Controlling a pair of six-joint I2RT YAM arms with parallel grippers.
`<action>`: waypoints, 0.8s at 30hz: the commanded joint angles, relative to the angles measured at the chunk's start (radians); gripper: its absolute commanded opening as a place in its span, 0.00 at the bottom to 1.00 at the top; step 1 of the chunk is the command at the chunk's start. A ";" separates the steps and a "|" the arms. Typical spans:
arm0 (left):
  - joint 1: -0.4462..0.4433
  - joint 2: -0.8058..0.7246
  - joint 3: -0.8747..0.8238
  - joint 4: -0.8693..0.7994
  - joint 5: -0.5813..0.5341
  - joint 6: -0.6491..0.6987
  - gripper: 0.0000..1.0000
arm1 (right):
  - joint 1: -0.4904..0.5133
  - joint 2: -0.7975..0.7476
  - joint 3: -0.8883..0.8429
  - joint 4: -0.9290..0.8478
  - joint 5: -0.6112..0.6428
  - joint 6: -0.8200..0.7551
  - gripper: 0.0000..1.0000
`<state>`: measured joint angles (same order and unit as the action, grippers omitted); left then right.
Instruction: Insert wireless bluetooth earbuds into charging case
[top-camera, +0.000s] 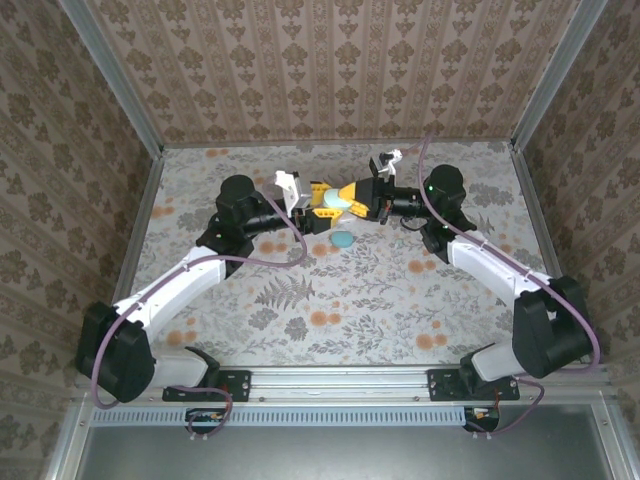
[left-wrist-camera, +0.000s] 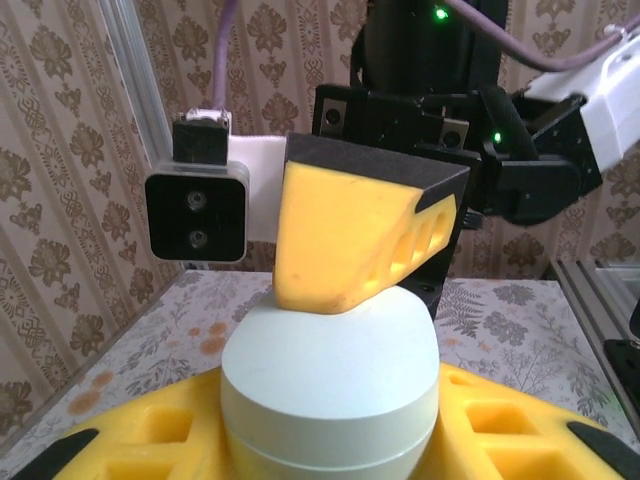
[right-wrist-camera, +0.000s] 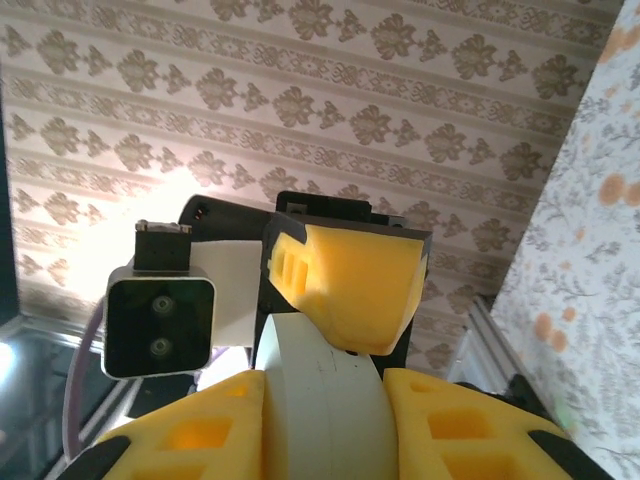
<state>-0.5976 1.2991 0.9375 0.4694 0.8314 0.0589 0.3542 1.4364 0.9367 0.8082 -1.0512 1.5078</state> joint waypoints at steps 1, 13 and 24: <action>0.000 0.010 0.024 0.092 0.035 -0.061 0.43 | 0.008 0.036 -0.030 0.290 0.063 0.183 0.16; 0.004 0.028 0.042 0.101 0.088 -0.095 0.45 | 0.008 0.048 -0.042 0.363 0.085 0.235 0.16; 0.005 0.045 0.053 0.086 0.095 -0.105 0.30 | 0.007 -0.023 -0.015 0.035 0.096 0.018 0.39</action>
<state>-0.5816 1.3384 0.9581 0.5434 0.8818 -0.0231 0.3561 1.4658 0.8982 1.0088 -0.9985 1.6737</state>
